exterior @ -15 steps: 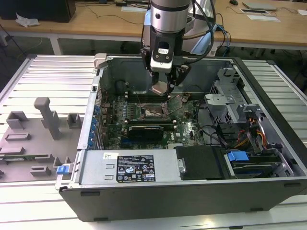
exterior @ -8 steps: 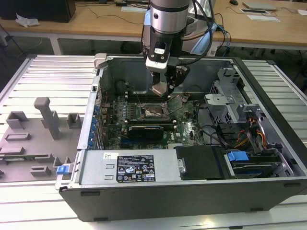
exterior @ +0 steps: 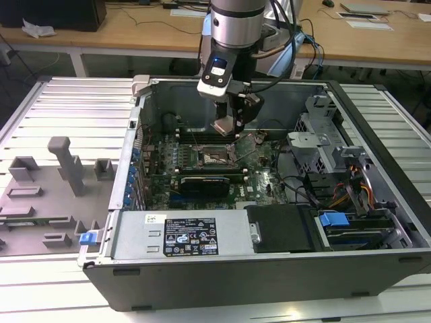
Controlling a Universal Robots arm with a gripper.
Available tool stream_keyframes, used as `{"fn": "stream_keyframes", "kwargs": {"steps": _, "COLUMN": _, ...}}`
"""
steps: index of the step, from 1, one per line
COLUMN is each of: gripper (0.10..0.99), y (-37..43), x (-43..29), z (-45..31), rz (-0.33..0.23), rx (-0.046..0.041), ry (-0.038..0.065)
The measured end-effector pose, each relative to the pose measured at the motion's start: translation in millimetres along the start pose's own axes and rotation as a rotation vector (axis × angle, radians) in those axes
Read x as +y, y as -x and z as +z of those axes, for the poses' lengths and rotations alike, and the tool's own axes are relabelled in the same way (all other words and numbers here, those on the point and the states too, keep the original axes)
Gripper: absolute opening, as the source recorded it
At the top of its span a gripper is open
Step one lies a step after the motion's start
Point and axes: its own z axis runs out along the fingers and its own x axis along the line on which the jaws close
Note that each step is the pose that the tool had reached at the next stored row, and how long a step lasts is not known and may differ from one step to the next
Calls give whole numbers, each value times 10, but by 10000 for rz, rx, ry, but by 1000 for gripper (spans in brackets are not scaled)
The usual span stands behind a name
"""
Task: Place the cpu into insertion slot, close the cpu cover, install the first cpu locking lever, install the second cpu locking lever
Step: 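Place the cpu into insertion slot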
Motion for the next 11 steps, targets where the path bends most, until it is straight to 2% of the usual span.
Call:
{"fn": "stream_keyframes", "kwargs": {"steps": 4, "gripper": 541, "y": 0, "x": -1, "z": 6, "rz": 591, "rx": -51, "ry": 11}}
{"fn": "stream_keyframes", "kwargs": {"steps": 11, "gripper": 541, "y": 1, "x": -2, "z": 26, "rz": 2468, "rx": -217, "ry": 45}}
